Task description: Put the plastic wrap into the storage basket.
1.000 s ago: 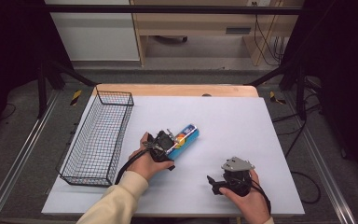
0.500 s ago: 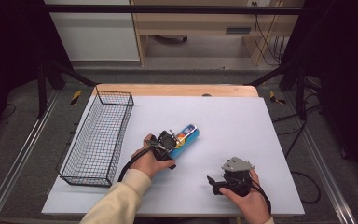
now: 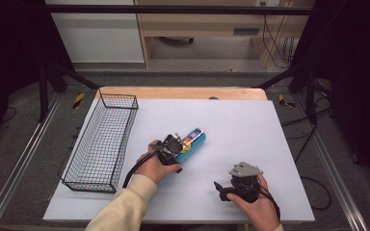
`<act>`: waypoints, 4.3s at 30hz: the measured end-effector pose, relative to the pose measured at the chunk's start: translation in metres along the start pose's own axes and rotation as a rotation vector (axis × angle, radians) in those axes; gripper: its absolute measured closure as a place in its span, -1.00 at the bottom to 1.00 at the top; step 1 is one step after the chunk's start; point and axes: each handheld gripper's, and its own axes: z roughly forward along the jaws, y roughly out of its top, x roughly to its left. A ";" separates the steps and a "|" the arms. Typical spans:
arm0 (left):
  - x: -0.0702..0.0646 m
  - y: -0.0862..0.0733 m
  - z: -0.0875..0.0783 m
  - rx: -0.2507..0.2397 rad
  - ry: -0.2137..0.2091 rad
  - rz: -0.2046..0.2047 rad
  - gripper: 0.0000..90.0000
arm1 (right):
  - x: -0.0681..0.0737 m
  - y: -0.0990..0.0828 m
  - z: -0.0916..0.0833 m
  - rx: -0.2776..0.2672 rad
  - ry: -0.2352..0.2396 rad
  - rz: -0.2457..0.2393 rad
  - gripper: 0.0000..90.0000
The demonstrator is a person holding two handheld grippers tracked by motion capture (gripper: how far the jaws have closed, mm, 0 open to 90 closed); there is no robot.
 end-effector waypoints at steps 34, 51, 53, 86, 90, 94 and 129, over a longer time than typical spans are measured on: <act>-0.005 0.007 0.005 0.059 0.012 -0.015 -0.32 | 0.002 0.000 0.001 0.011 0.013 0.000 -0.83; -0.005 0.007 0.002 0.085 0.053 -0.014 -0.30 | 0.000 0.000 0.000 0.001 0.009 -0.004 -0.82; -0.004 0.006 0.001 0.077 0.056 -0.018 -0.30 | 0.001 0.000 0.001 0.001 0.010 -0.006 -0.83; 0.010 0.013 -0.074 0.025 0.162 -0.027 -0.29 | 0.002 0.002 -0.001 -0.008 0.024 0.008 -0.82; 0.013 0.012 -0.087 0.020 0.184 -0.028 -0.29 | 0.002 0.002 -0.002 -0.009 0.021 0.008 -0.82; 0.015 0.010 -0.102 0.013 0.204 -0.030 -0.29 | 0.002 0.002 -0.001 -0.009 0.022 0.008 -0.82; 0.049 -0.030 -0.149 0.030 0.289 -0.106 -0.29 | 0.000 0.001 -0.001 -0.015 0.016 -0.005 -0.82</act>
